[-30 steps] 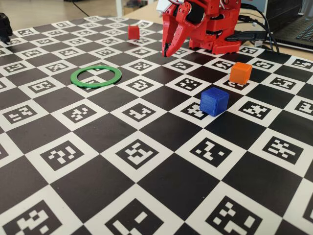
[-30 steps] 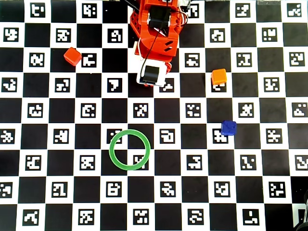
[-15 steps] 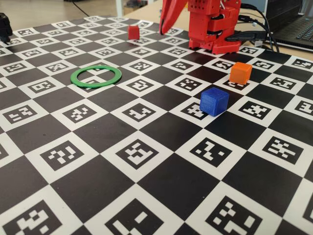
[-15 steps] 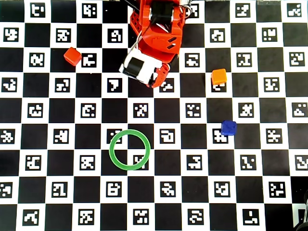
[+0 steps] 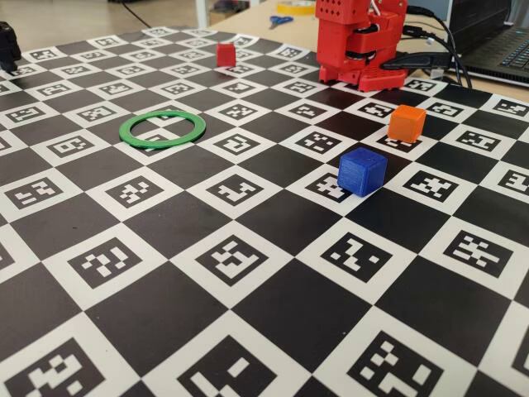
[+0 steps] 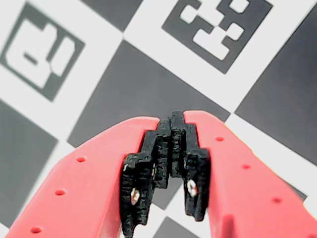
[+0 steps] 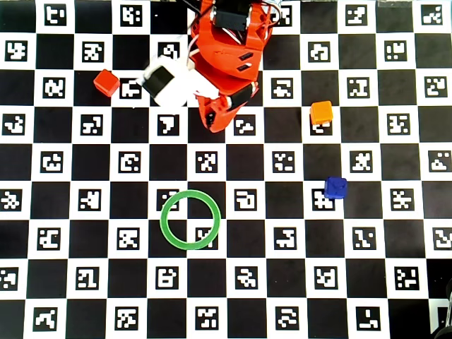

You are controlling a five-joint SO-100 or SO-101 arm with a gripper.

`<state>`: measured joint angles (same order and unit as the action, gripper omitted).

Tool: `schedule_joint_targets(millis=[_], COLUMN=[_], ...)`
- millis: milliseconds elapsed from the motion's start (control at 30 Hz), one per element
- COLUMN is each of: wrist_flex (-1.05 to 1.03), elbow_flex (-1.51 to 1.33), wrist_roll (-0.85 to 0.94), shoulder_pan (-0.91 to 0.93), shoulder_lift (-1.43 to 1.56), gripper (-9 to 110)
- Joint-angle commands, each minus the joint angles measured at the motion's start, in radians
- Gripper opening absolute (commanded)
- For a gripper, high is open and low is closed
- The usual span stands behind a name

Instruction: Grab the red cube then put it in the green circle then put the blue cube on top and finally the orange cube on top

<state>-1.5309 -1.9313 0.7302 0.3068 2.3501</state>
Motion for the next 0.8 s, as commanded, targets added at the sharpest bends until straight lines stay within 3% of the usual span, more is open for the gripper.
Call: schedule_joint_targets(millis=[0,400,767], wrist_flex=[-0.095,-0.268,-0.193], elbow_flex=[0.252,0.483,0.400], wrist_roll=[-0.069,-0.288,-0.390], shoulder_pan=[0.094,0.377,0.703], shoulder_lift=[-0.110,-0.339,-0.485], gripper=[-1,24,36])
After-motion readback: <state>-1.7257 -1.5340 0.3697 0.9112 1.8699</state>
